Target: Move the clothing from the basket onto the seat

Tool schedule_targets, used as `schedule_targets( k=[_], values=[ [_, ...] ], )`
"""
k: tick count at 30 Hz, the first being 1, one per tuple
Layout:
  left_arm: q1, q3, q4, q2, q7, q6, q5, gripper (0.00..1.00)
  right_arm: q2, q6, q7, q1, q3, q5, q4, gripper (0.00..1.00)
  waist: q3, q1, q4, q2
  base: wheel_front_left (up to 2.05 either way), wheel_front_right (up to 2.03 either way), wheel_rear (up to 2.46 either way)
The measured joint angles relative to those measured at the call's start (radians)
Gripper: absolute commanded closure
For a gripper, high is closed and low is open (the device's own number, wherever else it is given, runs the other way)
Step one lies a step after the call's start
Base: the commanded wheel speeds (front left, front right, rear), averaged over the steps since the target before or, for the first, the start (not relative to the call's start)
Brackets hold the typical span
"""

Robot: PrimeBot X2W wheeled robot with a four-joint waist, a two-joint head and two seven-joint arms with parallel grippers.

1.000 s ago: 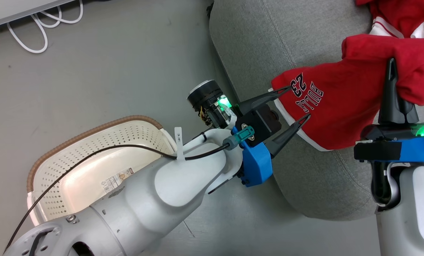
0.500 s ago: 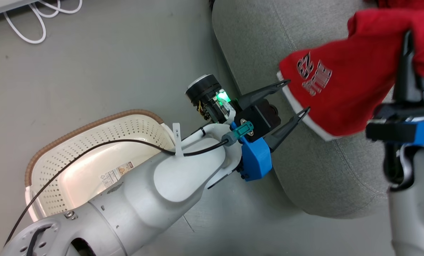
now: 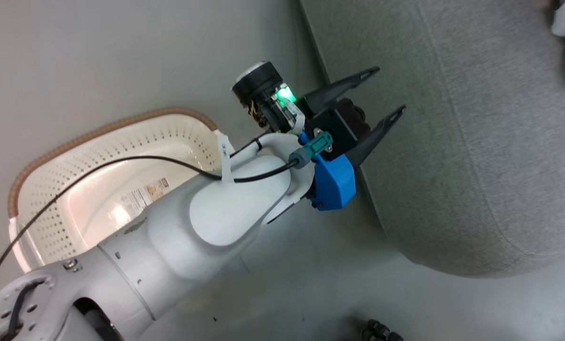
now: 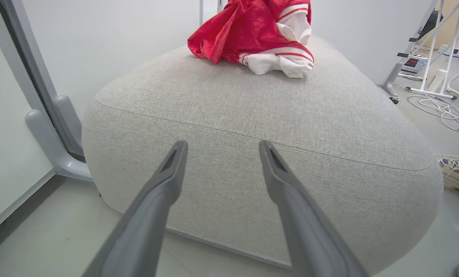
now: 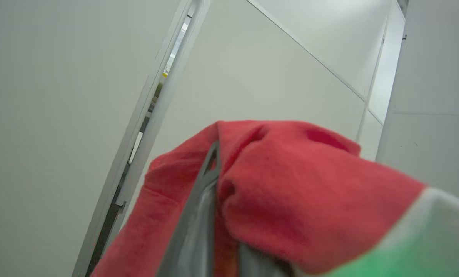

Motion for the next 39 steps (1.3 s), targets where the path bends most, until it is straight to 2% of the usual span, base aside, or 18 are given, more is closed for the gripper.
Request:
schedule_targets(
  k=[6,12,21,26,32,33,34,39],
  values=[
    [-0.05,0.002,-0.028,0.027,0.023,0.012,0.018,0.0,-0.142,0.0,0.0,-0.086,-0.151,0.027,0.087,1.0,0.092,0.0001,0.011,0.0,0.0,0.0,0.0],
    [-0.089,0.002,-0.065,0.05,0.045,0.023,0.035,0.0,-0.203,0.0,0.0,-0.107,-0.233,0.019,0.231,1.0,0.179,0.0,0.024,0.0,0.0,0.0,0.0],
    [-0.101,-0.002,-0.11,0.079,0.071,0.038,0.053,0.0,-0.18,0.0,0.0,-0.092,-0.251,-0.011,0.441,1.0,0.267,0.0001,0.036,0.0,0.0,0.0,0.0],
    [-0.105,-0.003,-0.131,0.09,0.083,0.043,0.059,0.0,-0.133,0.0,0.0,-0.057,-0.248,-0.024,0.533,1.0,0.289,0.0,0.041,0.0,0.0,0.0,0.0],
    [-0.112,-0.004,-0.147,0.109,0.096,0.048,0.06,0.0,-0.063,0.0,0.0,-0.029,-0.259,-0.036,0.567,1.0,0.297,0.0,0.039,0.0,0.0,0.0,0.0],
    [-0.112,-0.004,-0.148,0.113,0.098,0.051,0.06,0.0,-0.053,0.0,0.0,-0.022,-0.265,-0.04,0.562,0.86,0.296,0.0,0.038,0.0,0.0,0.0,0.0],
    [-0.111,-0.004,-0.149,0.116,0.098,0.052,0.06,0.0,-0.043,0.0,0.0,-0.015,-0.274,-0.043,0.556,0.01,0.294,0.0,0.036,0.0,0.0,0.0,0.0],
    [-0.098,-0.005,-0.154,0.12,0.091,0.058,0.058,0.0,0.009,0.0,0.0,0.056,-0.305,-0.047,0.489,0.0,0.27,-0.0001,0.029,0.0,0.0,0.0,0.0]
  ],
)
